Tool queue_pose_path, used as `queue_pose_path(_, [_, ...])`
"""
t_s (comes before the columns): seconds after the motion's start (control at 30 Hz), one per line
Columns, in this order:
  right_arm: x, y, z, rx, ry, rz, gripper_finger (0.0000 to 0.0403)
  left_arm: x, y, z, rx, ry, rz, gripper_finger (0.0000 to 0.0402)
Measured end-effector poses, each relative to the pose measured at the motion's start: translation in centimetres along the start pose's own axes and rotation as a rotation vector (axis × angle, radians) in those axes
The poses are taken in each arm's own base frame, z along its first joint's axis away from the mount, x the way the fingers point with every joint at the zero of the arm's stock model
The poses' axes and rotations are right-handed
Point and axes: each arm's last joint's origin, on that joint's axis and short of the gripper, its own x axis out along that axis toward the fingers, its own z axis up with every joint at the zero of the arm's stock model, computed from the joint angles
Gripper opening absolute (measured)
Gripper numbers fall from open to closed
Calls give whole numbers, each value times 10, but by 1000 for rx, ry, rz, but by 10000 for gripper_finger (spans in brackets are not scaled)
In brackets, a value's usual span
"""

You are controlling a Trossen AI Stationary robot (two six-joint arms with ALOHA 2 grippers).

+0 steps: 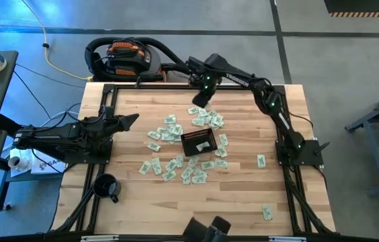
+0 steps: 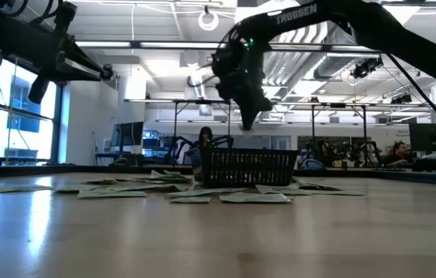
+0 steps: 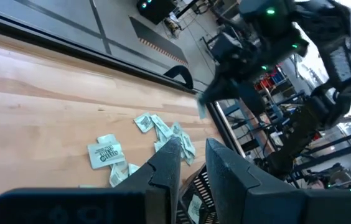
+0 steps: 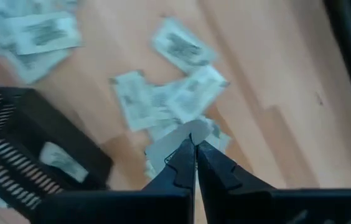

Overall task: Pick and place Stevia / Truvia into bins
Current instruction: Put the green stevia packet into the black bin

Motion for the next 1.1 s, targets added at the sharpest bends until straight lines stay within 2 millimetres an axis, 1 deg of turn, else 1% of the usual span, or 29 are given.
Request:
queue_pose_path(0.1, [6, 11, 0, -26, 4, -8, 1, 0, 0, 0, 12, 1, -1, 111])
queue_pose_path(0.23, [16, 17, 1, -27, 0, -17, 1, 0, 0, 0, 12, 8, -5, 111])
queue_pose_path(0.33, [17, 21, 2, -34, -12, 5, 1, 0, -1, -1, 12, 30, -19, 111])
queue_pose_path(0.43, [17, 31, 0, -69, 10, 41, 1, 0, -1, -1, 12, 44, -27, 111])
queue_pose_path(0.5, [18, 42, -5, -132, 55, 69, 1, 0, -1, -1, 12, 49, -30, 111])
queue_pose_path(0.57, [20, 58, -10, -181, 87, 90, 0, 0, -1, -1, 12, 51, -31, 111])
queue_pose_path(0.77, [25, 108, -21, -315, 132, 126, 0, 0, 1, -2, 24, 60, -18, 111])
queue_pose_path(0.87, [27, 126, -26, -361, 140, 135, 0, 0, 2, -4, 36, 95, -18, 111])
queue_pose_path(0.97, [39, 133, -32, -358, 189, 148, 0, 0, 2, -5, 44, 124, -23, 111])
queue_pose_path(1.03, [56, 132, -37, -347, 243, 168, 0, 0, 3, -6, 47, 139, -26, 111])
queue_pose_path(1.1, [74, 130, -40, -336, 268, 138, 0, 0, 3, -6, 49, 140, -23, 111])
